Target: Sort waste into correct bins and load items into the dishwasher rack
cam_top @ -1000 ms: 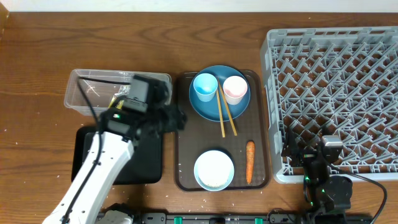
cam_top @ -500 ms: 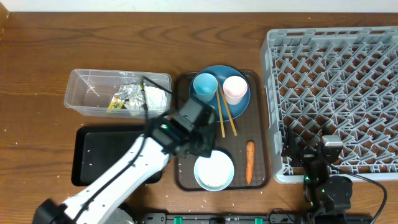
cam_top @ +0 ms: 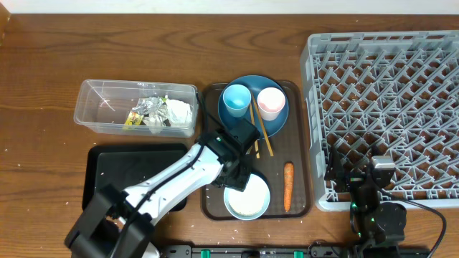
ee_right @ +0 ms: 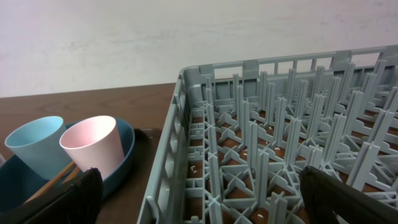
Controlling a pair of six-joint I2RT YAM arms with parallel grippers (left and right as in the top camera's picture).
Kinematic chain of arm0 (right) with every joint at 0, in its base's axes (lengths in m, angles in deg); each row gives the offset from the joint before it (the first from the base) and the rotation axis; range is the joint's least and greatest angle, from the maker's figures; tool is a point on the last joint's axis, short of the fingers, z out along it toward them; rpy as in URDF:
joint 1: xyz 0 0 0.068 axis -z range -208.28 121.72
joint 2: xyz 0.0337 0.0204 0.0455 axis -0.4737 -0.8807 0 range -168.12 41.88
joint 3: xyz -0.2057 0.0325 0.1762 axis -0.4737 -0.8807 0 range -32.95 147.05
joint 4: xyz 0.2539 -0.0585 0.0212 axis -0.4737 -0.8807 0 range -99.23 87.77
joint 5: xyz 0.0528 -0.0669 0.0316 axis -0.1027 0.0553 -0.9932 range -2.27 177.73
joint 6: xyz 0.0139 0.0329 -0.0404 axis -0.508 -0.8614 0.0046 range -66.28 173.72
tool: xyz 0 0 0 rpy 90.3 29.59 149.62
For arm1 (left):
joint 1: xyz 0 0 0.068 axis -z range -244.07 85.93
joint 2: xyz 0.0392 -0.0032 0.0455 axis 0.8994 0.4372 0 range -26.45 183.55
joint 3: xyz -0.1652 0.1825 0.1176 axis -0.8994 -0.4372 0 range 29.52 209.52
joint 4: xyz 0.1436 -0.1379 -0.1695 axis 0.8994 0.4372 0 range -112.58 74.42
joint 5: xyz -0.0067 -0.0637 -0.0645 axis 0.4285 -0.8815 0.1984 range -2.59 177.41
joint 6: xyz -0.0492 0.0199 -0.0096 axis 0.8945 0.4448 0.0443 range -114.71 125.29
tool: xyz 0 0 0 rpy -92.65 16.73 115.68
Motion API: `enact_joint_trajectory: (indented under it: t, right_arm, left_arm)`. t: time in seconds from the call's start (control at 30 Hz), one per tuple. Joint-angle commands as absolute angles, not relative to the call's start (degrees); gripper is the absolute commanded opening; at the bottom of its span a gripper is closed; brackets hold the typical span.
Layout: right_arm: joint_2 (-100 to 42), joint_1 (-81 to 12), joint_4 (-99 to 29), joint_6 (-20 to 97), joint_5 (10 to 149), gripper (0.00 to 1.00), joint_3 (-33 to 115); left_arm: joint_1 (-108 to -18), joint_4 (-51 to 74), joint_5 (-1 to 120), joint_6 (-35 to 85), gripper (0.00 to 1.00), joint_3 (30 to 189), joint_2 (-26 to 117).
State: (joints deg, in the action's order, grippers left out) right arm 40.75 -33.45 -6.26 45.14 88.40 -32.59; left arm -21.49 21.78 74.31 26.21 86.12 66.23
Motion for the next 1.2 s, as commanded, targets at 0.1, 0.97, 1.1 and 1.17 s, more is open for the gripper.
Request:
enact_joint_trajectory:
  t: [0.1, 0.97, 1.1, 1.17]
  right_arm:
    - [40.7, -33.9, -6.5, 44.5, 88.3, 0.99, -32.6]
    - [40.7, -33.9, -6.5, 44.5, 88.4, 0.99, -32.6]
    - [40.7, -33.9, -6.5, 44.5, 88.4, 0.99, -32.6]
    - [40.7, -33.9, -6.5, 44.5, 88.4, 0.99, -32.6]
  left_arm:
    - [-21.4, 22.0, 75.5, 25.9, 0.46, 84.3, 69.1]
    - [-27.6, 18.0, 100.2, 25.9, 0.28, 83.9, 69.7]
    - [-28.5, 15.5, 100.2, 25.9, 0.32, 84.0, 69.6]
    - [-28.8, 15.2, 101.1, 25.9, 0.33, 84.2, 69.6]
